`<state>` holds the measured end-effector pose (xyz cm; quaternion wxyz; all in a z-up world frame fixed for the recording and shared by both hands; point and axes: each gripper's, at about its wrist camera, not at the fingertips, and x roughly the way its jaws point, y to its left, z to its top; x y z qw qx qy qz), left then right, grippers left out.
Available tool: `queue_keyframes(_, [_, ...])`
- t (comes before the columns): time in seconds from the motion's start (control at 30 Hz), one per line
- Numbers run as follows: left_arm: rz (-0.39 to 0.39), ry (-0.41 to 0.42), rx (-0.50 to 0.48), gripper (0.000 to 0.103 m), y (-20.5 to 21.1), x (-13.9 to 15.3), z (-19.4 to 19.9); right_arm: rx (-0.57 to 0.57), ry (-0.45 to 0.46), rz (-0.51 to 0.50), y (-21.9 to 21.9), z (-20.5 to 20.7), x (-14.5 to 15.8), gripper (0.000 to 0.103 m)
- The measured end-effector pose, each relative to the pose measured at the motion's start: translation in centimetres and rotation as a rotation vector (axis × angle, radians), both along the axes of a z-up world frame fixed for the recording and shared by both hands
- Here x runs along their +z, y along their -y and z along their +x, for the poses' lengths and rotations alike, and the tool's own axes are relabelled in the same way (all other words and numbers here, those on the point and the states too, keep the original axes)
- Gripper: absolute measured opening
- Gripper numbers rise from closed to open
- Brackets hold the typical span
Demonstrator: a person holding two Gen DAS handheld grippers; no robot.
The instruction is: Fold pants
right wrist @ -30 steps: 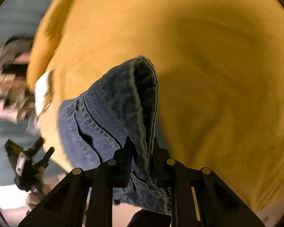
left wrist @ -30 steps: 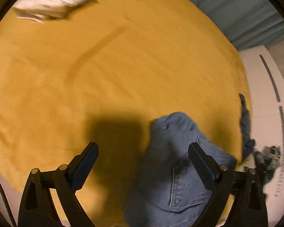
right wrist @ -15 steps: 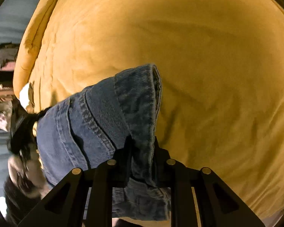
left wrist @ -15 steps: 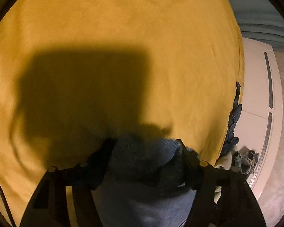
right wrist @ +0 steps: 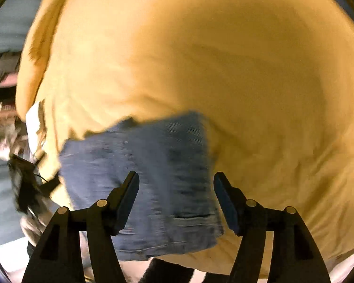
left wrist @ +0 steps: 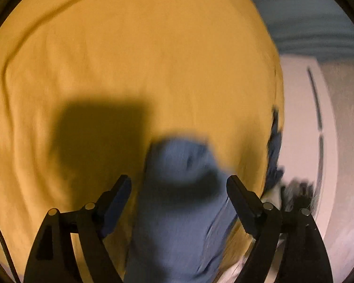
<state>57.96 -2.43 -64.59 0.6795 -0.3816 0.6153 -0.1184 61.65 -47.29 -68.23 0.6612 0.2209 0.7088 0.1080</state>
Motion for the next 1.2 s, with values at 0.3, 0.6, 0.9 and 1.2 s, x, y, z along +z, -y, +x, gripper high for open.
queue_keyframes(0.3, [0.133, 0.097, -0.187, 0.077, 7.0, 0.3, -4.6, 0.891, 0.035, -0.132, -28.8, 9.5, 1.6, 0.072])
queue_keyframes(0.6, [0.187, 0.175, -0.241, 0.073, 10.4, 1.7, -5.6, 1.096, -0.07, -0.496, -36.4, 11.8, -6.6, 0.0])
queue_keyframes(0.9, [0.176, 0.173, -0.243, 0.073, 9.8, 1.7, -5.2, 1.155, -0.217, -0.243, -36.5, 12.1, -5.1, 0.093])
queue_keyframes(1.2, [0.196, 0.188, -0.285, 0.072, 10.9, 1.8, -5.6, 0.812, -0.285, -0.436, -29.9, 18.2, -11.0, 0.0])
